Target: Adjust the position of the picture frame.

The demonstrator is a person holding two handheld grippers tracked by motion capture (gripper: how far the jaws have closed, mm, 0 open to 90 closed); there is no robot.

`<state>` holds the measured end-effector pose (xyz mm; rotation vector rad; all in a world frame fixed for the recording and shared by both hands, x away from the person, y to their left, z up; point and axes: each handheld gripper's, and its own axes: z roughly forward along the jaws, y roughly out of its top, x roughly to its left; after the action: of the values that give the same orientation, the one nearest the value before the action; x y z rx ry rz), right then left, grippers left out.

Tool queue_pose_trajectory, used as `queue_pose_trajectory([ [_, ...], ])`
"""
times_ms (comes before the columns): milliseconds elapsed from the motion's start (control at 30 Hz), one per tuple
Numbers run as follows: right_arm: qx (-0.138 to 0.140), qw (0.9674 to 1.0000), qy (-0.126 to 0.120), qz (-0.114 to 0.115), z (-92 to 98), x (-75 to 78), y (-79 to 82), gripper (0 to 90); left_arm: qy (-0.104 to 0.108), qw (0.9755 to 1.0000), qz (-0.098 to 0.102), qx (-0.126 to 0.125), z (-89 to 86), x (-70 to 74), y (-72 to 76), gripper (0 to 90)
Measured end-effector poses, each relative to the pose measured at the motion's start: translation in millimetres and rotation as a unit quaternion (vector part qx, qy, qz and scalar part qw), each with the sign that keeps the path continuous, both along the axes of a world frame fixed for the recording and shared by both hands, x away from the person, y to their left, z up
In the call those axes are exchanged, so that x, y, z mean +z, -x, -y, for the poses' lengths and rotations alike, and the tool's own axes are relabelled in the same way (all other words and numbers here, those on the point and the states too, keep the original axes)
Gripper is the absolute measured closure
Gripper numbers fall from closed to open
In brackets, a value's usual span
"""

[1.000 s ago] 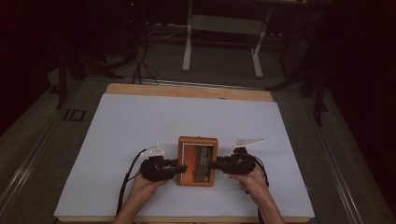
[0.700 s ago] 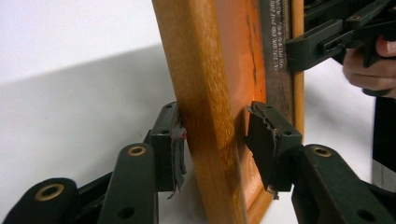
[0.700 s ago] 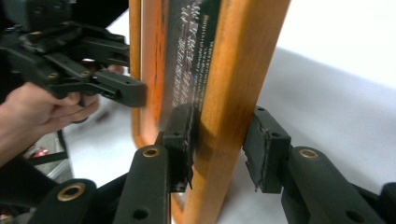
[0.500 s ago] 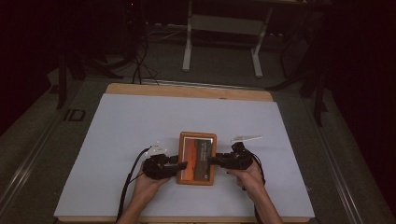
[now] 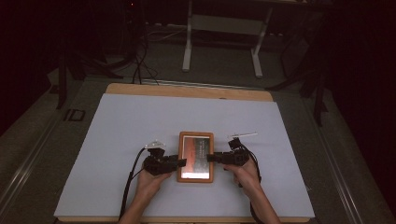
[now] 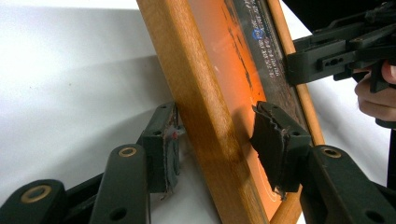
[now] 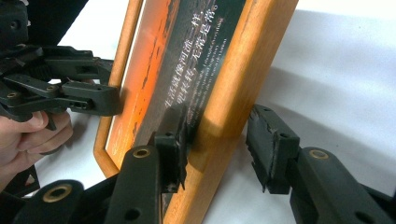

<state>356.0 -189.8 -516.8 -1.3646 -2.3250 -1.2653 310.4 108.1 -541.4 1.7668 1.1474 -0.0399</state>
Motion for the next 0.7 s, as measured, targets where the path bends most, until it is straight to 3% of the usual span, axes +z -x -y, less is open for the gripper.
queue_pose_trajectory([
  [167, -0.006, 0.9998, 0.001, -0.018, -1.1, -3.9, -3.6, 56.2, -0.015, 0.9999, -0.004, 0.001, 5.2, -3.1, -1.5, 46.9],
  [233, -0.01, 0.9995, -0.004, -0.028, -0.9, -6.7, -5.3, 56.3, -0.022, 0.9997, 0.005, 0.004, 6.9, -2.7, -1.1, 44.4],
  [367, -0.01, 0.9997, -0.004, -0.024, -0.9, -7.1, -4.2, 55.5, -0.039, 0.999, 0.018, 0.01, 7.6, -0.9, 0.1, 41.0],
  [500, -0.012, 0.9998, 0.013, 0.003, -1.5, -5.2, 0.9, 51.1, -0.047, 0.9984, 0.024, 0.021, 2.8, 1.9, 0.8, 36.4],
  [633, -0.021, 0.9995, 0.015, 0.017, 1.2, -2.1, 4.5, 47.7, -0.049, 0.998, 0.026, 0.032, -1.9, 3.9, 0.9, 36.2],
  [700, -0.034, 0.9983, 0.021, 0.042, 3.9, 4.3, 8.7, 45.5, -0.053, 0.9973, 0.034, 0.037, -5.4, 7.5, 3.1, 36.2],
])
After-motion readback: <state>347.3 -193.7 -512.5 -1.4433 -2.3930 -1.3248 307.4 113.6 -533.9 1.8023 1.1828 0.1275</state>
